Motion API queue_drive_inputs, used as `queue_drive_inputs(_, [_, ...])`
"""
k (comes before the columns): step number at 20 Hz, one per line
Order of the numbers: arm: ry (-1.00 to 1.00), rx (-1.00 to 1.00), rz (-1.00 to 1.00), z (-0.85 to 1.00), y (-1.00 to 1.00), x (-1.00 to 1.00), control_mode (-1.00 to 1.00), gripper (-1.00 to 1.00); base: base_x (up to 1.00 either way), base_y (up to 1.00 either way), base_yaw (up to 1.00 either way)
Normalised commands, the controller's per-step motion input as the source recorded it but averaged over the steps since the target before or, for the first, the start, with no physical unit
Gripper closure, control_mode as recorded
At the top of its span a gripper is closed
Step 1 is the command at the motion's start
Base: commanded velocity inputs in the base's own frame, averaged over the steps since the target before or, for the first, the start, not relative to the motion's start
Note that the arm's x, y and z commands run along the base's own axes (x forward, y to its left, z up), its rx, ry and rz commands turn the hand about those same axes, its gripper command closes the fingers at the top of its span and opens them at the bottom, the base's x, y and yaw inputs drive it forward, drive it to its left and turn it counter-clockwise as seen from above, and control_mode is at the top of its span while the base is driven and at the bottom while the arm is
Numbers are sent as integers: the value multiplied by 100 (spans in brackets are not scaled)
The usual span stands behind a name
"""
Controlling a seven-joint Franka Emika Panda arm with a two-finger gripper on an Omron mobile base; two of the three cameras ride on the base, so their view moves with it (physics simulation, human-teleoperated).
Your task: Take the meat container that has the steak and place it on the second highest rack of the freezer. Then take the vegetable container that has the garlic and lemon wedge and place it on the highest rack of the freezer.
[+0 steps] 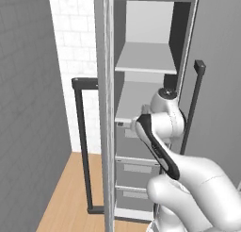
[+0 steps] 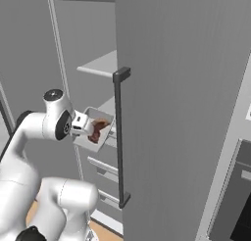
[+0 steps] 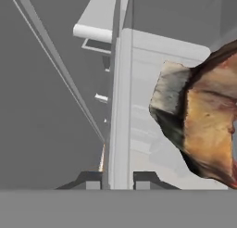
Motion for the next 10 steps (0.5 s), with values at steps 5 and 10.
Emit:
queue_drive_inputs(5, [-7, 0, 0, -14, 1, 39, -100, 100, 0, 0, 0])
queue_drive_inputs(10, [-7, -1, 0, -18, 4, 47, -100, 100, 0, 0, 0])
